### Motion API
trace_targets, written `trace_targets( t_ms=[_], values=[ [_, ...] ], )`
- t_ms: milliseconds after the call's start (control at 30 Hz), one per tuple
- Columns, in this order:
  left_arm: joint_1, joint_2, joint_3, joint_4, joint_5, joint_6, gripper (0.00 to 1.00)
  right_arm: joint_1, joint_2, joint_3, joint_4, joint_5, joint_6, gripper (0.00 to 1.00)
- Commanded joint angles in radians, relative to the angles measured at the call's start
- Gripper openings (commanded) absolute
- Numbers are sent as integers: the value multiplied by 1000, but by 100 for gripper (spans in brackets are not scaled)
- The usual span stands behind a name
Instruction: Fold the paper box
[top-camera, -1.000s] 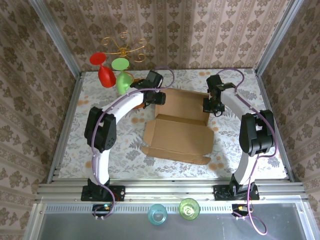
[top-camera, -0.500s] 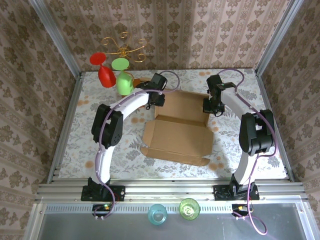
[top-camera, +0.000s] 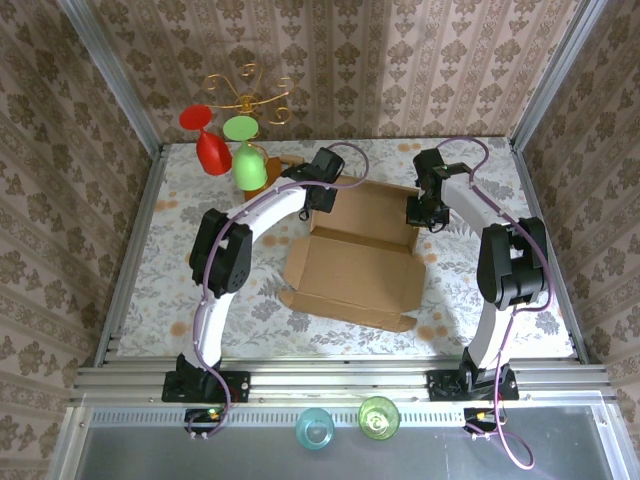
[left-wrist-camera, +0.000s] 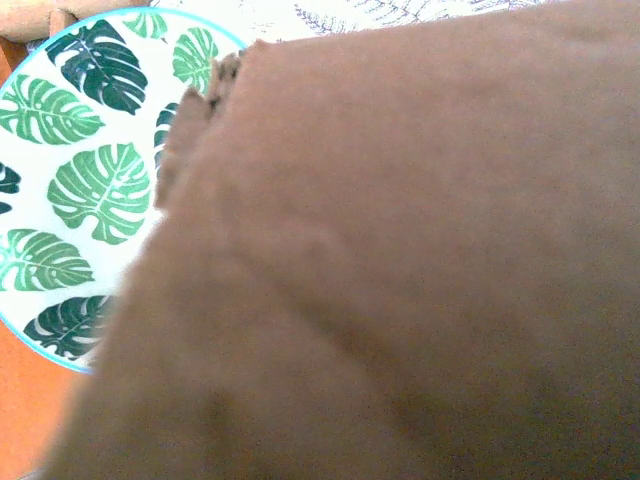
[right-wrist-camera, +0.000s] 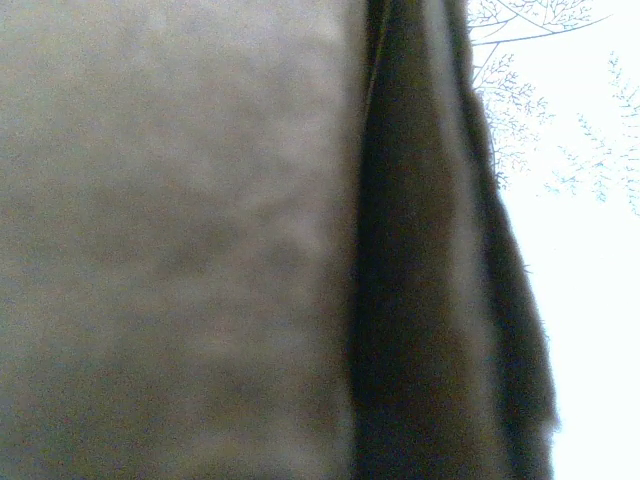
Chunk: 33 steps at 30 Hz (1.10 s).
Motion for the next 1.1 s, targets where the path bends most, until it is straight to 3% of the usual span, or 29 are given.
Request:
trace_targets(
  t_ms=[0,100,233,433,600,633,667,700,1067],
  values=[
    [-17,16,21,-41,-28,25,9,1,21,17,-42,-11,16,0],
    [-26,1,50,-63,-20,9,37,-1,20,17,-44,-11,24,0],
    [-40,-50,107,-118,19,-72,53,-15,16,9,-43,-30,54,0],
    [-54,-181,112,-218,95,-310,59,-80,-4,-32,-20,-116,115,0],
    [-60,-343,-42,-182,159,-491,60,-149,-22,-62,-20,-180,149,0],
    [-61,-372,-74,-170,167,-512,66,-160,-27,-68,-21,-191,152,0],
    [-59,-402,-107,-156,182,-528,73,-171,-34,-74,-21,-198,152,0],
    [-56,-425,-134,-148,196,-540,74,-179,-38,-79,-20,-202,151,0],
    [-48,-569,-333,-190,259,-539,68,-302,-50,-147,-23,-306,247,0]
  ],
)
